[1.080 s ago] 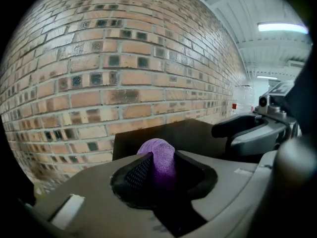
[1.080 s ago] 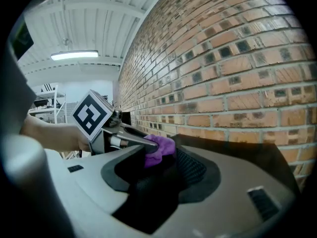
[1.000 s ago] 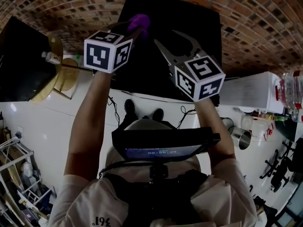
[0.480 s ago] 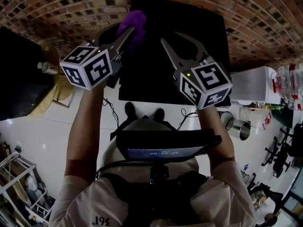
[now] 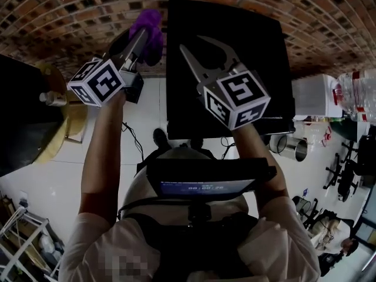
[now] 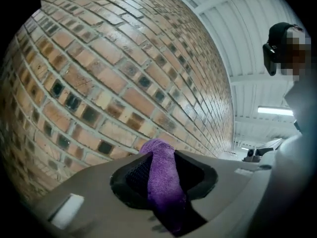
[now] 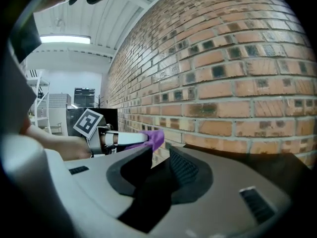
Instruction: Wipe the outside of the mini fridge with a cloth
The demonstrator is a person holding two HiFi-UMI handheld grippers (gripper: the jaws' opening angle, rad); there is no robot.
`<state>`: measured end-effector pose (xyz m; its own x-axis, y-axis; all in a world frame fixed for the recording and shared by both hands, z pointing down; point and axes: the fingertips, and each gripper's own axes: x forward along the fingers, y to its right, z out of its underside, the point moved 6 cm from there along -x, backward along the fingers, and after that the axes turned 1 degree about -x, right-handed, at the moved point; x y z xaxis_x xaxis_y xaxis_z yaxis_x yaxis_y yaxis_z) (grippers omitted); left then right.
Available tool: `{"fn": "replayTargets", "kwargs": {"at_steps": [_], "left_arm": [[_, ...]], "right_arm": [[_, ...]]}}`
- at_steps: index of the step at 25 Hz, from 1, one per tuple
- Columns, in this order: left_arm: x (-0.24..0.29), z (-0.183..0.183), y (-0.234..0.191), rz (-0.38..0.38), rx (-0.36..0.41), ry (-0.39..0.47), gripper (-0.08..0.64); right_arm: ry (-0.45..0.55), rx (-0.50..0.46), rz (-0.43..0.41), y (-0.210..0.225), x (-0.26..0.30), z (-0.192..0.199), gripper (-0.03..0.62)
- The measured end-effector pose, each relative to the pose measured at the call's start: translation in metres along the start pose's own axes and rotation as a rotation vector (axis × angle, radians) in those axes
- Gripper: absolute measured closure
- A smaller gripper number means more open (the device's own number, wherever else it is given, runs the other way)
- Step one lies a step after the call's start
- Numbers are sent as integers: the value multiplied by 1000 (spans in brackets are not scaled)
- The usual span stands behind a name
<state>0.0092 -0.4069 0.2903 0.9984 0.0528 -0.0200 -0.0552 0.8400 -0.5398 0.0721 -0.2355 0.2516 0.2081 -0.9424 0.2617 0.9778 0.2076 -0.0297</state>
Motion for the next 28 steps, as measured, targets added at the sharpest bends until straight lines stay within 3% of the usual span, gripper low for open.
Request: {"fn": "replayTargets", "kwargs": {"at_steps": [11, 17, 21, 28], "left_arm": [[52, 16, -51, 57, -162, -25, 442], [73, 23, -60, 121, -290, 14, 442], [86, 27, -56, 142, -273, -2, 442], [92, 42, -70, 105, -264, -19, 442]], "right_arm": [[68, 65, 39, 17, 24, -9, 488], [70, 75, 57, 25, 24, -9, 488], [61, 76, 51, 24, 24, -9, 488], [59, 73, 26, 23, 24, -10, 488]]}}
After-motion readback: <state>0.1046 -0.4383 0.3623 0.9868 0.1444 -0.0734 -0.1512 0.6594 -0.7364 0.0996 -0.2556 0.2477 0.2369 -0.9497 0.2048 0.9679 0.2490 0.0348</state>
